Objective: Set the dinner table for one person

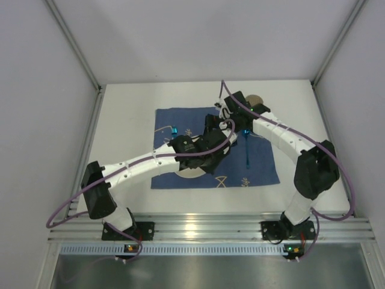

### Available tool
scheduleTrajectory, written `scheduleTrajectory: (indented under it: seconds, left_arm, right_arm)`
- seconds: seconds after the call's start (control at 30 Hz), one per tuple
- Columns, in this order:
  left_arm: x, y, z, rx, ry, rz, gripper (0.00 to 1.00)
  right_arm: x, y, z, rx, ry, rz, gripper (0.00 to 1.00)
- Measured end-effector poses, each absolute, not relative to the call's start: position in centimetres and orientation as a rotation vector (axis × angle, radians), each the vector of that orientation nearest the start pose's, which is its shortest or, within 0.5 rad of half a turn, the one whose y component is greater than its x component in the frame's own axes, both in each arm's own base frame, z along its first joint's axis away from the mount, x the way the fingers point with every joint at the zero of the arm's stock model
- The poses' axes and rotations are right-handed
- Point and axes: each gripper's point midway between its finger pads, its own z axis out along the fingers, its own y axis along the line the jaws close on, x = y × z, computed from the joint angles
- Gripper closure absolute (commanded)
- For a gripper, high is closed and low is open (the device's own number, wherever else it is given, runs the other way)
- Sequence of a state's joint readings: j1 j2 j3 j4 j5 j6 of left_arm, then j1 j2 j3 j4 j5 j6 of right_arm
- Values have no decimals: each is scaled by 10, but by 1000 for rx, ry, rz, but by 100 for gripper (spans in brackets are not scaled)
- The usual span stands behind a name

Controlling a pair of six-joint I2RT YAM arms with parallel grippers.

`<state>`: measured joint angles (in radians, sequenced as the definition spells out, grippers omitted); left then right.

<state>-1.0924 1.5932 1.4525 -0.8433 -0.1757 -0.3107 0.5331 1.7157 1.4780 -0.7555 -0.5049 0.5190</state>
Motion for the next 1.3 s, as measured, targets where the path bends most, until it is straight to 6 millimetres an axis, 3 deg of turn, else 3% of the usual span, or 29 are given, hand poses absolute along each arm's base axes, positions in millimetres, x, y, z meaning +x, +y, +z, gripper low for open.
scheduleTrajectory:
  seconds: [0.03, 0.13, 0.17, 0.2, 0.27, 0.3, 0.37, 0.4, 0.43, 0.47, 0.5, 0.53, 0.57, 0.77, 0.93, 1.03, 1.13, 1.3]
  left_arm:
    - [194, -331, 175, 908, 2390, -324, 100]
    - [198, -331, 180, 895, 2374, -307, 100]
    - [199, -330, 181, 894, 2372, -304, 100]
    - [198, -330, 181, 895, 2373, -302, 100]
    - [195, -331, 179, 904, 2387, -312, 100]
    - [193, -333, 177, 906, 2390, -314, 100]
    - [195, -335, 176, 900, 2383, -303, 100]
    - [196, -336, 176, 895, 2378, -303, 92]
    - [197, -335, 177, 884, 2376, -296, 64]
    - [198, -334, 177, 884, 2373, -286, 50]
    - [200, -332, 176, 875, 2374, -265, 26]
    - [201, -328, 175, 869, 2376, -239, 9]
    - [205, -323, 175, 833, 2382, -205, 2]
    - [214, -303, 192, 704, 2362, -144, 2]
    - [215, -275, 240, 526, 2288, -193, 2]
    - [218, -249, 274, 389, 2230, -236, 2]
    - [217, -221, 295, 285, 2193, -248, 2]
    - [207, -201, 297, 234, 2211, -227, 2]
  right_arm:
    - [285, 293, 167, -235, 2736, 1004, 10]
    - [264, 292, 143, -247, 2815, 974, 40]
    - [257, 290, 137, -244, 2839, 963, 64]
    - [252, 289, 132, -236, 2859, 962, 73]
    - [247, 290, 133, -201, 2871, 983, 93]
    - [249, 292, 137, -161, 2866, 996, 98]
    - [252, 290, 141, -161, 2837, 972, 100]
    - [254, 290, 142, -157, 2831, 967, 100]
    - [255, 290, 143, -155, 2823, 965, 100]
    - [256, 290, 143, -152, 2820, 962, 100]
    - [257, 288, 142, -165, 2817, 946, 100]
    - [257, 285, 139, -165, 2823, 915, 100]
    - [257, 282, 137, -163, 2829, 891, 100]
    - [270, 270, 130, -117, 2812, 765, 100]
    - [292, 264, 126, -59, 2775, 679, 100]
    - [311, 261, 122, -18, 2743, 622, 100]
    - [333, 259, 118, 19, 2703, 564, 100]
    - [350, 254, 106, 67, 2676, 485, 97]
